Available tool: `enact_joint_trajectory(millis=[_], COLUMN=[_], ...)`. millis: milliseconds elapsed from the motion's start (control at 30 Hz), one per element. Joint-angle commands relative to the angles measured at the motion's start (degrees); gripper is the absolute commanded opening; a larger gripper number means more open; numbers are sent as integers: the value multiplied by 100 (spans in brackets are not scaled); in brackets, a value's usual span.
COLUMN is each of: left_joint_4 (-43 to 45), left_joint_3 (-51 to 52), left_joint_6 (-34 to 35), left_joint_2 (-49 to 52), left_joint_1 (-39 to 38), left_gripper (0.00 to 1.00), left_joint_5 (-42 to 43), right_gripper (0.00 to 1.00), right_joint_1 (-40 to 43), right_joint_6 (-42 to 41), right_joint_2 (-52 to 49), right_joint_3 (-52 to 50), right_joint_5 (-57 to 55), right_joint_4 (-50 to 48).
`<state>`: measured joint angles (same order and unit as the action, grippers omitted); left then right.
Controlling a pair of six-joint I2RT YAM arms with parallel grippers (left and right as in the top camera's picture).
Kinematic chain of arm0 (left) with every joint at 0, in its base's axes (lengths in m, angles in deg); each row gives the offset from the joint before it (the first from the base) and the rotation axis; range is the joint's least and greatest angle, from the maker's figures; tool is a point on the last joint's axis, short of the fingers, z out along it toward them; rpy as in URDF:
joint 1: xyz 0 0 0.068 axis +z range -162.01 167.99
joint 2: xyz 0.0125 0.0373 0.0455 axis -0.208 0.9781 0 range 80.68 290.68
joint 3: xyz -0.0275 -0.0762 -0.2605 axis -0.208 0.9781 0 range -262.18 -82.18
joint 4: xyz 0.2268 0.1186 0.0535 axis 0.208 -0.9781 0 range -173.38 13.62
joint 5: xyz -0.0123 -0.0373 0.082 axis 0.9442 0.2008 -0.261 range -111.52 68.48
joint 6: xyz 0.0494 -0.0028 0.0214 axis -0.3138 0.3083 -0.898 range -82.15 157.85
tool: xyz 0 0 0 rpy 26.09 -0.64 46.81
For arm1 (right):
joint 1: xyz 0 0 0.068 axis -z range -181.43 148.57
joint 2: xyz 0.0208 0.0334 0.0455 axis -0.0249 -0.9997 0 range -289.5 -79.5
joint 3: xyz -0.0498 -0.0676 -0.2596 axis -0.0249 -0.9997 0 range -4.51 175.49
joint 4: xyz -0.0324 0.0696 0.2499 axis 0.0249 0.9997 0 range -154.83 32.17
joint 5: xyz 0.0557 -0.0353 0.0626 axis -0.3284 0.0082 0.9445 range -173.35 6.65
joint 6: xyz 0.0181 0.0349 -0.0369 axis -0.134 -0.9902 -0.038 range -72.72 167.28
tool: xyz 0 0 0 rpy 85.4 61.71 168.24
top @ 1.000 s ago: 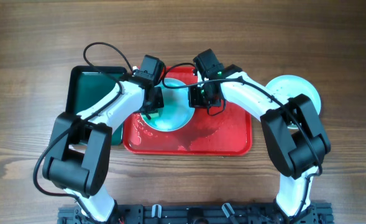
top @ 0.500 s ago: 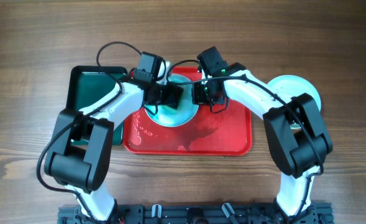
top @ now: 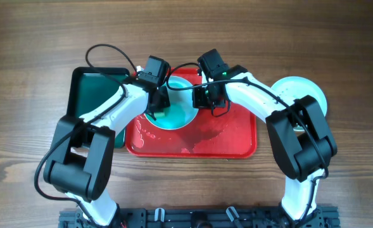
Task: Clean dirty plates on tray and stack at the side
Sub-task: 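Hold the plate with the right gripper and scrub it with the sponge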
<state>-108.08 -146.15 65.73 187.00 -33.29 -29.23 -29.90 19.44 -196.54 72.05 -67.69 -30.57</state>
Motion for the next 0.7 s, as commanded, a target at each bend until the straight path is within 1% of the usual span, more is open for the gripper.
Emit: enact_joint_trajectory(millis=[0, 100, 133, 200, 300, 333, 367, 433, 467, 500, 567, 600, 667], left_joint_4=[599, 1095, 1303, 1598, 1788, 1768, 1718, 1552, 1469, 1386, 1215, 1121, 1019], left_joint_3=[166, 166, 166, 166, 166, 166, 166, 166, 166, 164, 164, 164, 164], left_joint_6=[304, 302, 302, 118, -745, -975, -1121, -1191, -1217, -1198, -774, -544, -251], left_joint_2=[291, 291, 291, 291, 291, 291, 291, 291, 291, 289, 238, 149, 28], left_joint_1=[59, -7, -46, -149, -271, -304, -319, -299, -249, -190, 37, 256, 483], left_gripper=[4, 5, 4, 4, 4, 4, 4, 4, 4, 4, 4, 4, 4], left_joint_5=[-835, -199, 125, 1049, 2603, 3023, 3270, 3294, 3158, 2887, 2162, 1609, 916], right_gripper=[4, 4, 4, 4, 4, 4, 4, 4, 4, 4, 4, 4, 4], right_joint_1=[68, 68, 68, 68, 68, 68, 68, 68, 68, 68, 68, 68, 68], right_joint_6=[87, 90, 87, 90, 90, 87, 87, 90, 90, 87, 87, 90, 87], right_joint_2=[-83, -83, -83, -83, -83, -83, -83, -83, -83, -83, -83, -83, -83], right_joint_3=[26, 26, 26, 26, 24, 26, 24, 26, 26, 26, 26, 26, 24], right_joint_5=[-173, -175, -175, -175, -175, -173, -175, -175, -175, -173, -175, -175, -175], right_joint_4=[50, 52, 52, 52, 52, 50, 50, 55, 57, 68, 70, 70, 74])
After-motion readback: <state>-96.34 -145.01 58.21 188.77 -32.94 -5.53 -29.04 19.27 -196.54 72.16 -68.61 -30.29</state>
